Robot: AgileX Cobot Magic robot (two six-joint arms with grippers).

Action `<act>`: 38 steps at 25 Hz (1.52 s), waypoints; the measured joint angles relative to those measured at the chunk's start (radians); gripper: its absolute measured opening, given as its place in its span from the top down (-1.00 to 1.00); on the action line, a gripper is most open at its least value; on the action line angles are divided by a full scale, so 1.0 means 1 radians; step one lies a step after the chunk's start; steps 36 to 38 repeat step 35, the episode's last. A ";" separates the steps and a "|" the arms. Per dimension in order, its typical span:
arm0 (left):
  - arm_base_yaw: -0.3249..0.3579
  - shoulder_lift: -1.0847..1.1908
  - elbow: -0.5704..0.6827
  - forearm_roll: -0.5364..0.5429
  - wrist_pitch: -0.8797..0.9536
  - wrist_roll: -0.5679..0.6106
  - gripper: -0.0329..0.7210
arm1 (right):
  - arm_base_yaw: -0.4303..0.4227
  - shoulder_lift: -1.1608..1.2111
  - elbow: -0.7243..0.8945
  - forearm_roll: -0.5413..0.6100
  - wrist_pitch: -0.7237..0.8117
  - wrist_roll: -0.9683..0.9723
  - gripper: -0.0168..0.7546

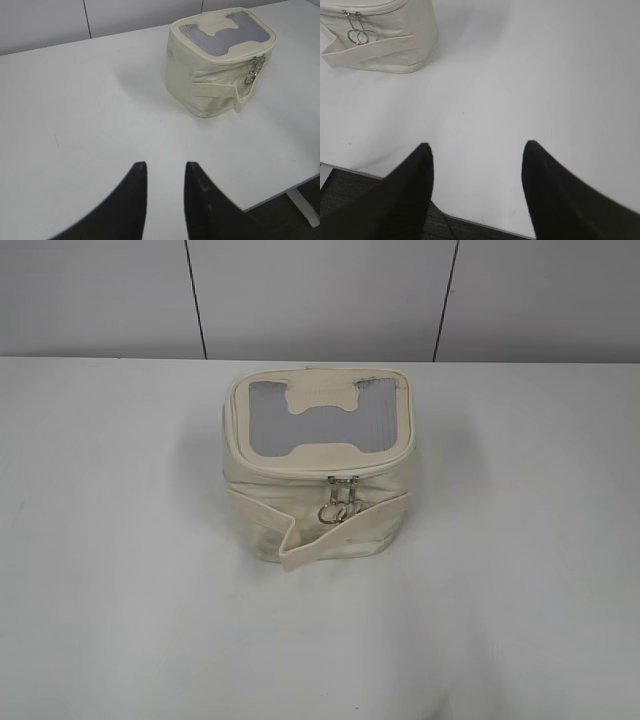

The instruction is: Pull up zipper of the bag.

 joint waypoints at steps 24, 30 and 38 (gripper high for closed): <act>0.290 -0.031 0.000 -0.001 -0.005 -0.001 0.38 | -0.163 -0.034 0.000 0.001 -0.004 0.001 -0.05; 0.290 -0.031 0.000 -0.001 -0.005 -0.001 0.38 | -0.163 -0.034 0.005 0.001 -0.004 0.001 -0.05; 0.290 -0.031 0.000 -0.001 -0.005 -0.001 0.38 | -0.163 -0.034 0.005 0.001 -0.004 0.001 -0.05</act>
